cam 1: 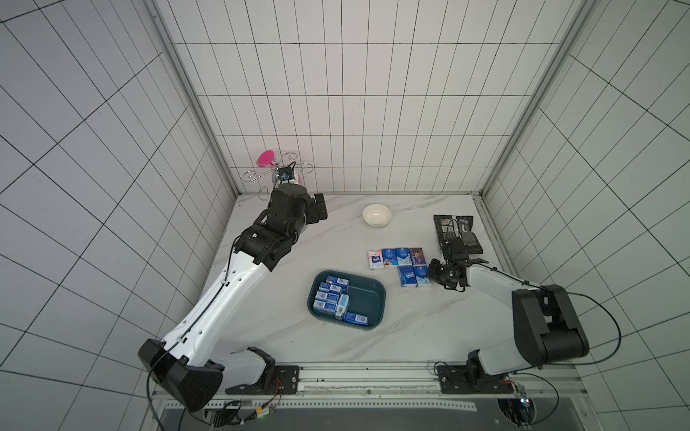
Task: Take the pocket tissues out of the storage box
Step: Adjust the pocket tissues at the center of the board, then pick up the pocket tissues from the storage box.
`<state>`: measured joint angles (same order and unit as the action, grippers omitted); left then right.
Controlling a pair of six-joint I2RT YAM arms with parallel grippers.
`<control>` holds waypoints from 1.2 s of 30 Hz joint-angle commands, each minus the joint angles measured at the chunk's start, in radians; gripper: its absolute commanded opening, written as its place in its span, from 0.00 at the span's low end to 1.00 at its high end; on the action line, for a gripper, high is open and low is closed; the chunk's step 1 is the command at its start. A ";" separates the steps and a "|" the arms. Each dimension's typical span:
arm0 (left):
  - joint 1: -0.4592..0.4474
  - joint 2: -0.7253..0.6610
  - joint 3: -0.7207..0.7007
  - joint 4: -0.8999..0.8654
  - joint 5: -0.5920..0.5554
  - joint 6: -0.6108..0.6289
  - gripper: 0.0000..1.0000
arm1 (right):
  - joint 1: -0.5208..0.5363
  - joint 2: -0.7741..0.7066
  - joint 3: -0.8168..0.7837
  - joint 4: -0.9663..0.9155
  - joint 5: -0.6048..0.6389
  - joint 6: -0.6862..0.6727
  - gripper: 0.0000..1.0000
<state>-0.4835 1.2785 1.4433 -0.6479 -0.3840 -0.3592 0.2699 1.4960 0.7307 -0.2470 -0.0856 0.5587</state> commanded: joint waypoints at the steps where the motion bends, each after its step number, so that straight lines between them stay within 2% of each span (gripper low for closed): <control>1: -0.004 -0.019 0.011 0.001 -0.009 -0.004 0.98 | 0.004 -0.010 -0.010 -0.012 0.008 -0.006 0.05; 12: -0.004 -0.013 0.013 -0.002 -0.009 0.005 0.98 | 0.002 -0.091 0.075 -0.174 0.123 -0.076 0.06; 15: -0.004 -0.011 0.007 -0.002 -0.012 0.007 0.98 | 0.029 -0.136 0.097 -0.206 0.157 -0.108 0.13; 18: -0.004 -0.013 -0.005 -0.002 -0.017 0.006 0.98 | 0.104 -0.177 0.135 -0.258 0.185 -0.136 0.20; 21: -0.001 -0.008 -0.011 -0.001 -0.026 0.007 0.98 | 0.217 -0.219 0.182 -0.277 0.175 -0.146 0.34; 26: -0.001 -0.008 -0.030 0.005 -0.026 -0.010 0.98 | 0.432 -0.225 0.275 -0.264 0.099 -0.161 0.51; 30: -0.001 -0.008 -0.047 0.015 -0.023 -0.026 0.98 | 0.585 -0.165 0.335 -0.230 0.085 -0.181 0.57; 36: -0.001 -0.021 -0.050 0.001 -0.040 -0.014 0.98 | 0.682 0.000 0.428 -0.198 0.029 -0.262 0.58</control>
<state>-0.4835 1.2781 1.3998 -0.6483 -0.4011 -0.3767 0.9257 1.4406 1.0992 -0.4450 -0.0242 0.3500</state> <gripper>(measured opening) 0.981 0.584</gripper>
